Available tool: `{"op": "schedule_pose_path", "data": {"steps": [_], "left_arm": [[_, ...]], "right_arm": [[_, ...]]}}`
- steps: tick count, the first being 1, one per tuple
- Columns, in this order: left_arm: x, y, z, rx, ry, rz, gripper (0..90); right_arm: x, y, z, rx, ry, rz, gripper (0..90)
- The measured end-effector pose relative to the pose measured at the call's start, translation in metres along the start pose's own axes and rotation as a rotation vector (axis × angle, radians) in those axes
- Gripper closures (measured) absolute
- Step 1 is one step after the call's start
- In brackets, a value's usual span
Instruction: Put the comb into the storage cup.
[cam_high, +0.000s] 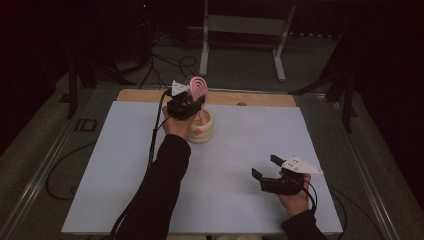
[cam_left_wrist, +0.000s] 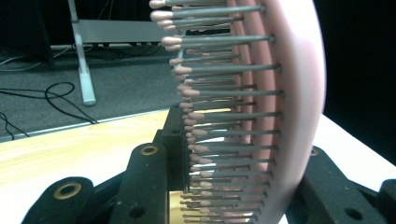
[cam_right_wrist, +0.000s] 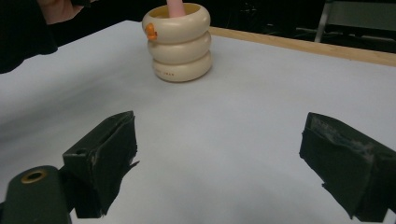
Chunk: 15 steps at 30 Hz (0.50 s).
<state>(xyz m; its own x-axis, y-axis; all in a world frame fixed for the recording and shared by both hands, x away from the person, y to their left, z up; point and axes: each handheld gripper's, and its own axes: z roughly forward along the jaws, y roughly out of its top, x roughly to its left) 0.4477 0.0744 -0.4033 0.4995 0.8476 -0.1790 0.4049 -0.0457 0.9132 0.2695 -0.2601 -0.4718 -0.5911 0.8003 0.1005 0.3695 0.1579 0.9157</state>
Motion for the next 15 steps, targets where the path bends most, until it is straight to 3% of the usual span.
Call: {"op": "schedule_pose_path", "data": {"steps": [15], "left_arm": [[-0.001, -0.0028, 0.003, 0.008, -0.002, -0.002, 64.8]], "right_arm": [[-0.0002, -0.0002, 0.0002, 0.0, 0.0, -0.001, 10.7]]}}
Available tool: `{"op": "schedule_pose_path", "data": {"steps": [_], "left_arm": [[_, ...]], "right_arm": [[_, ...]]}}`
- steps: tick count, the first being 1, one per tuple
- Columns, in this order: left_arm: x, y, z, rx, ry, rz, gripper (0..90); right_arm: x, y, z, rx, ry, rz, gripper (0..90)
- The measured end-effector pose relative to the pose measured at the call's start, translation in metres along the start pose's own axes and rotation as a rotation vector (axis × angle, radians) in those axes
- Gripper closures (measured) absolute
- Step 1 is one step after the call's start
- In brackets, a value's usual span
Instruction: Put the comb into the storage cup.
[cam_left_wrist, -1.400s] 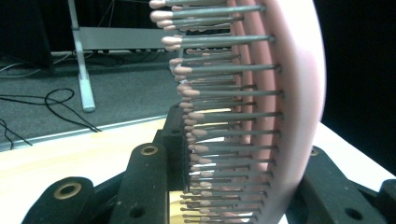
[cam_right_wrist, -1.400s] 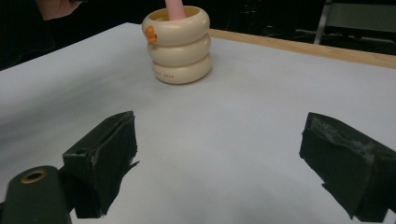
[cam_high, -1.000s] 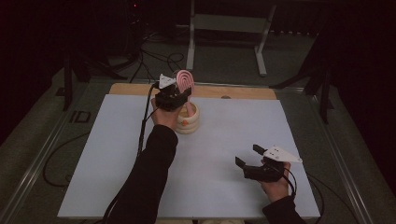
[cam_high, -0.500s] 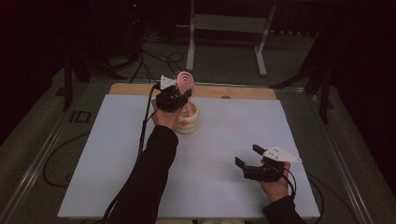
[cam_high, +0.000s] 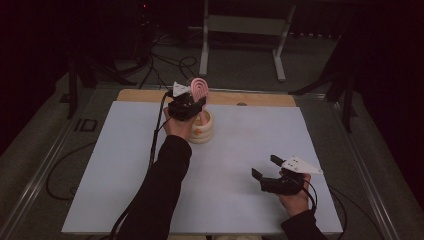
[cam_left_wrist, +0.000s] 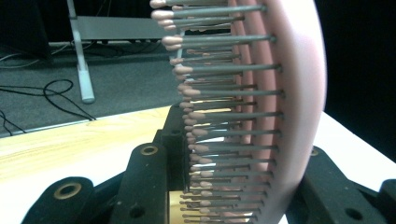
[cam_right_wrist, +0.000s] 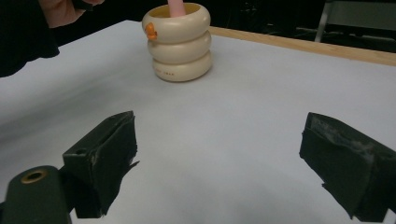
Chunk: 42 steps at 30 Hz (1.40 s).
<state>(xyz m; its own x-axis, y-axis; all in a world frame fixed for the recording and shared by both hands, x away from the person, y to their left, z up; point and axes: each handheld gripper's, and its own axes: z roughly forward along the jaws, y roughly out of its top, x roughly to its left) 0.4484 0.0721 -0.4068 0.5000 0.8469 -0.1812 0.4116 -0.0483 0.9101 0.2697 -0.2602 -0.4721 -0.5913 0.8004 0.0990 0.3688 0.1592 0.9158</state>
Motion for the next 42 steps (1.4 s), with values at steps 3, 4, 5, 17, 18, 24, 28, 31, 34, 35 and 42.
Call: {"op": "schedule_pose_path", "data": {"steps": [3, 4, 5, 17, 18, 24, 28, 31, 34, 35, 42], "left_arm": [[0.0, -0.001, 0.0, 0.0, 0.001, -0.001, 64.8], [0.0, -0.001, 0.0, 0.0, 0.001, -0.002, 64.8], [0.0, -0.001, 0.0, 0.0, 0.002, -0.002, 64.8], [0.001, -0.003, 0.0, 0.005, 0.012, 0.004, 64.8], [0.001, -0.003, 0.0, 0.007, 0.012, 0.005, 64.7], [0.001, -0.003, 0.0, 0.011, 0.017, 0.009, 64.8], [0.002, -0.003, 0.0, 0.016, 0.021, 0.01, 64.8], [0.003, -0.004, 0.0, 0.023, 0.027, 0.009, 64.8], [0.004, -0.006, 0.001, 0.029, 0.028, 0.009, 64.8], [0.005, -0.008, 0.001, 0.026, 0.028, 0.004, 64.7], [0.009, -0.014, 0.002, 0.032, 0.031, -0.018, 64.8]], "right_arm": [[0.0, 0.0, 0.0, 0.0, 0.002, 0.001, 10.8], [0.0, 0.0, 0.0, 0.002, 0.001, 0.0, 10.7], [0.0, 0.0, 0.0, 0.003, 0.001, -0.001, 10.7], [0.001, 0.0, 0.001, 0.001, 0.002, -0.002, 10.7], [0.001, 0.0, 0.001, 0.002, 0.004, -0.004, 10.7], [0.002, 0.0, 0.001, 0.003, 0.005, -0.003, 10.7], [0.002, 0.0, 0.001, 0.006, 0.004, -0.002, 10.8], [0.002, 0.0, 0.001, 0.007, 0.007, -0.002, 10.8], [0.003, -0.001, 0.002, 0.007, 0.007, -0.004, 10.7], [0.003, -0.001, 0.002, 0.007, 0.007, -0.007, 10.7], [0.003, -0.001, 0.002, 0.008, 0.007, -0.003, 10.7]]}}
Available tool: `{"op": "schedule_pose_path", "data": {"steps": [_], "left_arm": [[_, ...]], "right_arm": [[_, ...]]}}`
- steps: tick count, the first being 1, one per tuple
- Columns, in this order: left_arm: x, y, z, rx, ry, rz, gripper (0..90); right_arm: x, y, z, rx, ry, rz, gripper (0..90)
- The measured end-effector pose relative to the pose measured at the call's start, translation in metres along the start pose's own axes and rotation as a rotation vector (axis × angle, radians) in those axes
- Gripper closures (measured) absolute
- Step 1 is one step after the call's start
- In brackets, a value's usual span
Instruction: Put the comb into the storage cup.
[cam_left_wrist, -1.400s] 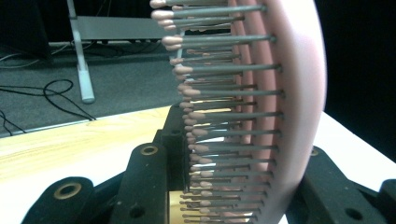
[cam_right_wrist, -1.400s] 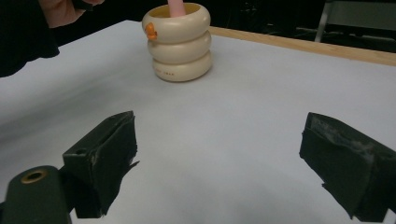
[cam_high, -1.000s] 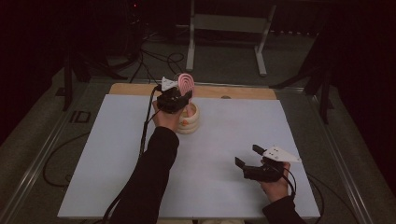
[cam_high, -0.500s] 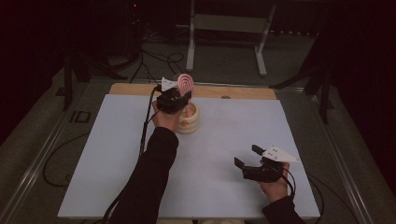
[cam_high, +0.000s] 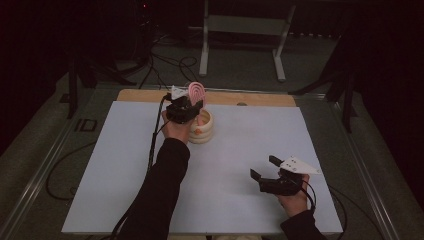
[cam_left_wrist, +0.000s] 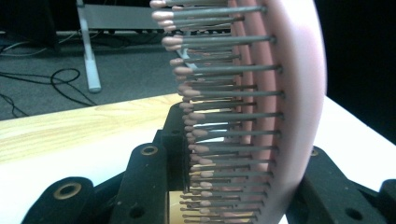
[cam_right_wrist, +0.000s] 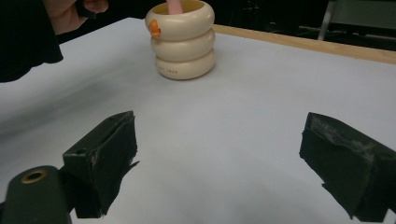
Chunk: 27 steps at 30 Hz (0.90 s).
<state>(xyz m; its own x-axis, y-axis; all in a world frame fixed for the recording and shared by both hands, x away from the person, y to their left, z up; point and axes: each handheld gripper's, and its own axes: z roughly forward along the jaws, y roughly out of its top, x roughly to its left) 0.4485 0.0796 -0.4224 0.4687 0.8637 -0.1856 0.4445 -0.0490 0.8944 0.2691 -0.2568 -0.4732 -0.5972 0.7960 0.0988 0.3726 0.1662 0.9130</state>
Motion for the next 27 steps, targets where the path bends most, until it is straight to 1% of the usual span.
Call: {"op": "schedule_pose_path", "data": {"steps": [1, 2, 11, 17, 22, 27], "left_arm": [[0.0, 0.0, 0.0, 0.0, 0.0, 0.0, 64.8], [0.002, -0.002, -0.001, -0.003, -0.003, -0.013, 64.8], [0.002, -0.006, 0.002, 0.002, -0.006, -0.023, 64.8], [0.0, -0.01, 0.005, 0.012, -0.013, -0.022, 64.7], [-0.002, -0.01, 0.006, 0.01, -0.01, -0.018, 64.7], [-0.002, -0.011, 0.005, 0.007, -0.01, -0.025, 64.7]], "right_arm": [[0.0, 0.0, 0.0, 0.001, 0.0, 0.0, 10.7], [0.0, 0.0, 0.0, 0.001, 0.0, 0.0, 10.7], [0.0, 0.0, 0.001, 0.004, 0.001, -0.004, 10.7], [0.0, 0.0, 0.001, 0.005, 0.002, -0.002, 10.8], [0.0, 0.0, 0.001, 0.005, 0.002, -0.002, 10.8], [0.0, 0.0, 0.001, 0.005, 0.001, -0.005, 10.8]]}}
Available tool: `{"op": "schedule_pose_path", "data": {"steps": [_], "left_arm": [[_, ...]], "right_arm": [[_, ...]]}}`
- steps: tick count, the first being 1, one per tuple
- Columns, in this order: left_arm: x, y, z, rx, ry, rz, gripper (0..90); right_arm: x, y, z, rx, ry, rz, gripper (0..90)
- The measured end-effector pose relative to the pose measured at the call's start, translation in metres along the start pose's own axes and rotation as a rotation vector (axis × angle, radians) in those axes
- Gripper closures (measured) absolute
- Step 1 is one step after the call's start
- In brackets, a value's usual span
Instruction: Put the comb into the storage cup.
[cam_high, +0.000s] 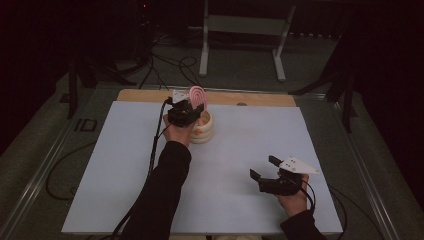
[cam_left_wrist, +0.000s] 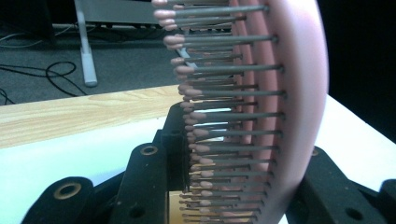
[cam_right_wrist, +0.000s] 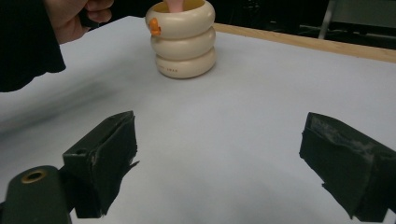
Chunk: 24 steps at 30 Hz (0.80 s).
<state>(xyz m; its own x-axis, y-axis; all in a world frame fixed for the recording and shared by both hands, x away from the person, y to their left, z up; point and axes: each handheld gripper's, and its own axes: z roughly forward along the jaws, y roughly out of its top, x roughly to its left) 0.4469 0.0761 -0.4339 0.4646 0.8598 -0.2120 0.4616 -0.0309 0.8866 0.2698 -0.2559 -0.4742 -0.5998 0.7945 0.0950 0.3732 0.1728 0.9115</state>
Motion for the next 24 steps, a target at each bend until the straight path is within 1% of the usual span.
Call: {"op": "schedule_pose_path", "data": {"steps": [12, 17, 20, 24], "left_arm": [[-0.0003, -0.0005, 0.0005, -0.005, 0.002, 0.001, 64.7], [-0.002, -0.0007, 0.0005, -0.017, 0.0, -0.003, 64.7], [-0.001, -0.0014, 0.0007, -0.011, -0.001, -0.004, 64.6], [0.0022, -0.0027, 0.0, -0.018, -0.01, -0.021, 64.5]], "right_arm": [[0.0, -0.0001, 0.0003, 0.002, 0.0, 0.004, 10.8], [-0.0002, -0.0001, 0.0003, 0.002, 0.0, 0.003, 10.8], [-0.0002, 0.0, 0.0003, 0.001, 0.0, 0.003, 10.8], [0.0001, 0.0, 0.0011, 0.004, 0.0, 0.004, 10.8]]}}
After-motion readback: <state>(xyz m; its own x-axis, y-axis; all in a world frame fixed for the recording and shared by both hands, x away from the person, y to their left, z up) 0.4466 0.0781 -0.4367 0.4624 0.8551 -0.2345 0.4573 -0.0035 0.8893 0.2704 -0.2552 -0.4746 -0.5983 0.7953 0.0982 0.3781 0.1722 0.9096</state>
